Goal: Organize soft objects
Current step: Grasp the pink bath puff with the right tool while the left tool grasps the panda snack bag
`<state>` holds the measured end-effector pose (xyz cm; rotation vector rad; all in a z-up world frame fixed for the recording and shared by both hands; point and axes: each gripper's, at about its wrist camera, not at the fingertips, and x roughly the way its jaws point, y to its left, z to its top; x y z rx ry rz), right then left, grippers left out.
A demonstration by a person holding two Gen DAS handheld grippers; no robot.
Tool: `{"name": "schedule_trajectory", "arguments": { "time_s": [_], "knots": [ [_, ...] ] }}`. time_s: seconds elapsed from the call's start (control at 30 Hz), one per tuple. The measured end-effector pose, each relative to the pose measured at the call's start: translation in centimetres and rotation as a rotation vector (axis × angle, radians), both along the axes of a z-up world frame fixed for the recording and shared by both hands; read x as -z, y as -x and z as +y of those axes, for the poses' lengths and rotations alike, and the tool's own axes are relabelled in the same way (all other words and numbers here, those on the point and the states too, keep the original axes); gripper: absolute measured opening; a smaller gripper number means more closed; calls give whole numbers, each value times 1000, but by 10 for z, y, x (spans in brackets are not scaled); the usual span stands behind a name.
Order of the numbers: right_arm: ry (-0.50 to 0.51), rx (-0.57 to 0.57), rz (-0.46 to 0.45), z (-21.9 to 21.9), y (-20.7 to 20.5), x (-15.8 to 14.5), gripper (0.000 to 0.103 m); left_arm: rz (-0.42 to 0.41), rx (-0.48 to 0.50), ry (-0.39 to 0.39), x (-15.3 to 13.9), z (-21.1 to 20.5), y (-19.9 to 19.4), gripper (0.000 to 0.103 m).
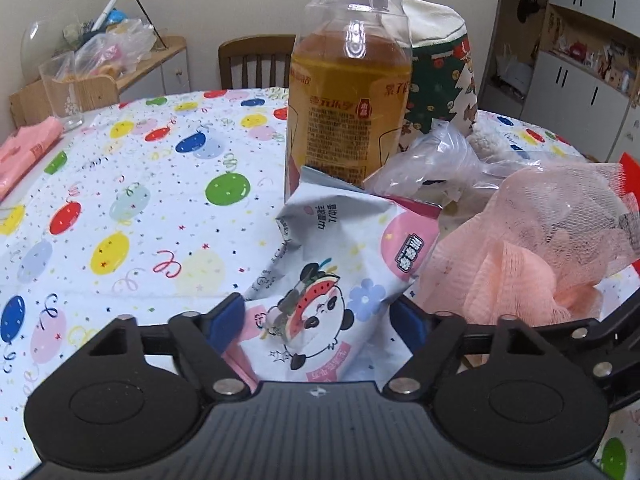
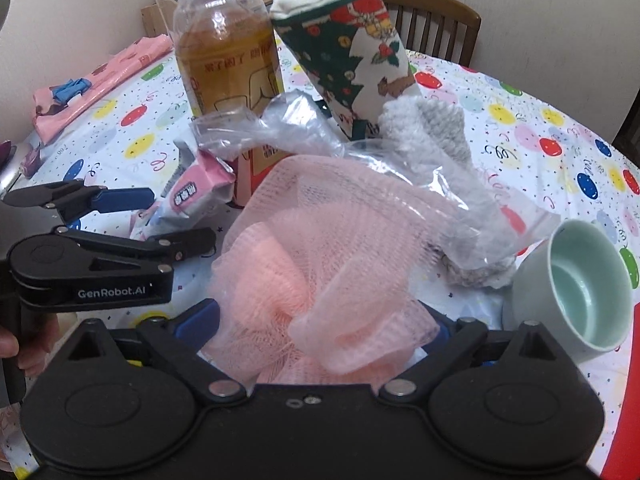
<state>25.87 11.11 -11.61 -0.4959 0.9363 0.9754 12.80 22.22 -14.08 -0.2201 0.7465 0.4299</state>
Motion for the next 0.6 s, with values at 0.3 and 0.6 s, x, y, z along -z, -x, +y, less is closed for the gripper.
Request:
{"name": "schedule_trajectory", "arguments": {
  "time_s": [0.3,0.6],
  "knots": [
    [7,-4,-7,-1,3,0,75,-3,23,-24,-4,-7,0,45],
    [-20,13,-26,-9,9,-10,48,-19,3,-26,-15,-8,3,32]
  ]
}}
